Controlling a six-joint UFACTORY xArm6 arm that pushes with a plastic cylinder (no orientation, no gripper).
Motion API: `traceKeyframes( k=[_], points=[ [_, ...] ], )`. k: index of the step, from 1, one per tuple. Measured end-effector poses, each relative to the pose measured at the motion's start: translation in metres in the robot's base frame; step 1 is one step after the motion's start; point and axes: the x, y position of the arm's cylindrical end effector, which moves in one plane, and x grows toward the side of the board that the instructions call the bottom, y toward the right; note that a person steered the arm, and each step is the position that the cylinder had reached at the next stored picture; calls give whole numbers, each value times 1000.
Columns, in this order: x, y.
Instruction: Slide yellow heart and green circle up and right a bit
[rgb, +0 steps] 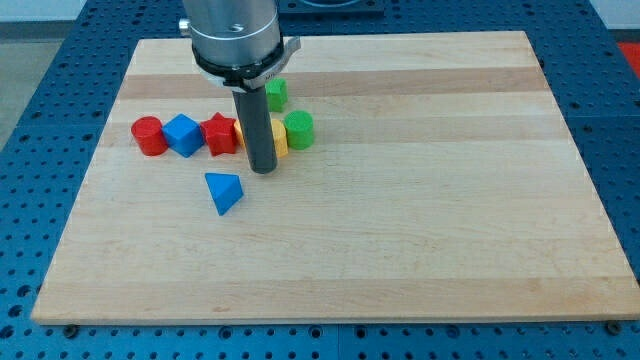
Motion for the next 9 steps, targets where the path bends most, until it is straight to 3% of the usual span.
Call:
traceKeyframes(
  k=[4,9],
  points=[
    [0,-26],
    [-13,-5]
  ],
)
